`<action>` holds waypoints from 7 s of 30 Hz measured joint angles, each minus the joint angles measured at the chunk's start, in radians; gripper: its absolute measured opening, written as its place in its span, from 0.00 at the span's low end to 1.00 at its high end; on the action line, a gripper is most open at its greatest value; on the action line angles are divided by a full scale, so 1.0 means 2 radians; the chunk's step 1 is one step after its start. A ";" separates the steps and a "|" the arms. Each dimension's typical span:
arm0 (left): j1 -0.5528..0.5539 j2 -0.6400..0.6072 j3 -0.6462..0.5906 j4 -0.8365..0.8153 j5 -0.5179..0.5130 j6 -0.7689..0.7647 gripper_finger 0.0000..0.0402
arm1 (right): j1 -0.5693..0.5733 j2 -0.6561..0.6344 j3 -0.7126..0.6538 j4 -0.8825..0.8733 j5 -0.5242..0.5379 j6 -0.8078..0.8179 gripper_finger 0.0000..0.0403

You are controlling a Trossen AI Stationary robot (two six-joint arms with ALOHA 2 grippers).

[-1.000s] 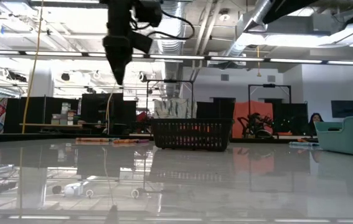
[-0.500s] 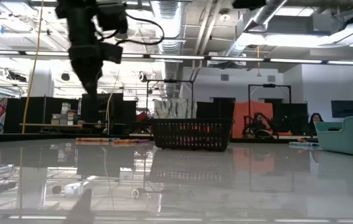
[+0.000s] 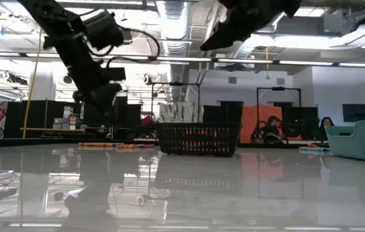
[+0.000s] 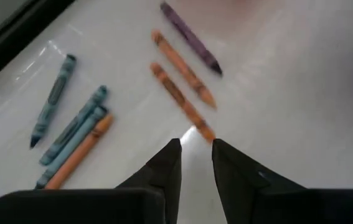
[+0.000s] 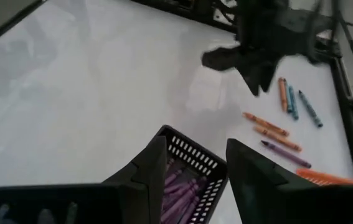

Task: Sort crayons
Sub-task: Put the orange crayon into the orange bin

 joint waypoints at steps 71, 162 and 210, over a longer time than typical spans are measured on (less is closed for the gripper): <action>0.062 0.180 0.174 -0.148 0.053 -0.027 0.18 | 0.005 0.002 0.001 -0.075 -0.038 -0.032 0.40; -0.060 0.247 0.307 -0.065 0.266 0.250 0.21 | 0.098 -0.108 0.001 -0.264 0.068 0.084 0.40; -0.085 0.416 0.486 -0.180 0.197 0.269 0.32 | 0.097 -0.107 0.002 -0.254 0.068 0.078 0.40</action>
